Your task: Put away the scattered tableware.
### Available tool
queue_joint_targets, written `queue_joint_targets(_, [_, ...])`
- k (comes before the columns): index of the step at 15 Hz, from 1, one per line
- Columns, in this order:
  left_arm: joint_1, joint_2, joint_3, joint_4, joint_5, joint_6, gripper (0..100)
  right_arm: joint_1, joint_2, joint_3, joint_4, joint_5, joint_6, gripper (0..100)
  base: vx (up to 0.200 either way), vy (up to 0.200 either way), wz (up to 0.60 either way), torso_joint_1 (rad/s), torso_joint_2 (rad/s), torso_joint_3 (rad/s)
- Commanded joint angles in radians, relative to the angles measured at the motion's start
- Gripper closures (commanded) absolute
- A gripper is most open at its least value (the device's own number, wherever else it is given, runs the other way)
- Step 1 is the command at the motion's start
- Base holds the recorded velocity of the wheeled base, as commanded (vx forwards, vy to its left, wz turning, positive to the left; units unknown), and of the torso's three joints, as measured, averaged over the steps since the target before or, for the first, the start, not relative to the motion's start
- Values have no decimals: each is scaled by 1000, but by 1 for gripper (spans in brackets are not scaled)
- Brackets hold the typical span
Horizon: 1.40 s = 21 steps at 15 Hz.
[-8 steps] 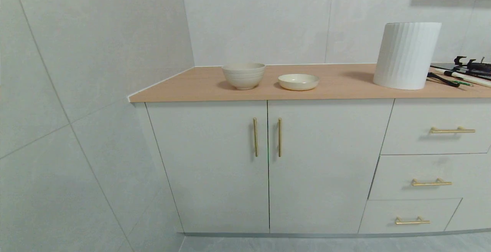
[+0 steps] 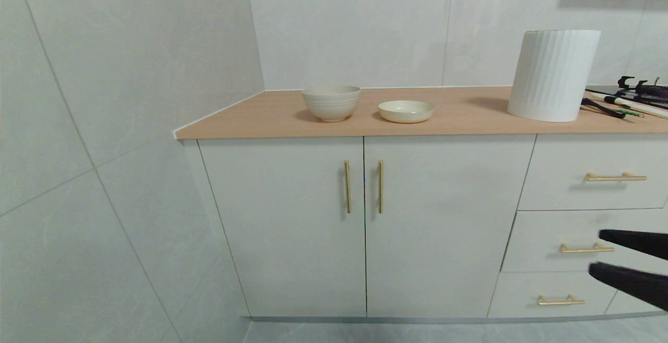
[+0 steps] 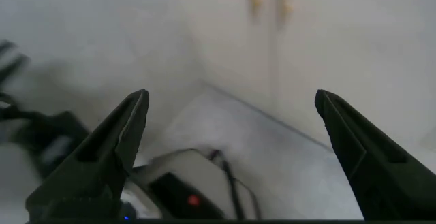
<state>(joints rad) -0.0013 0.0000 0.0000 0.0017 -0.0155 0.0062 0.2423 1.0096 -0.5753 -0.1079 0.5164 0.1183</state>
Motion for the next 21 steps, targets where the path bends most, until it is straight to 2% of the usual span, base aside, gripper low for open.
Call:
queue_joint_targets(1, [0, 0, 0, 0, 0, 0, 0, 203, 454, -244, -116, 7, 98, 0, 0, 0, 0, 0, 0, 0])
queue_joint_targets(7, [0, 0, 0, 0, 0, 0, 0, 219, 868, -505, -269, 37, 132, 0, 0, 0, 0, 0, 0, 0])
queue_joint_targets(12, [0, 0, 0, 0, 0, 0, 0, 219, 1072, -678, -397, 34, 152, 0, 0, 0, 0, 0, 0, 0])
queue_joint_targets(21, [0, 0, 0, 0, 0, 0, 0, 180, 1279, -805, -509, -33, 199, 0, 0, 0, 0, 0, 0, 0])
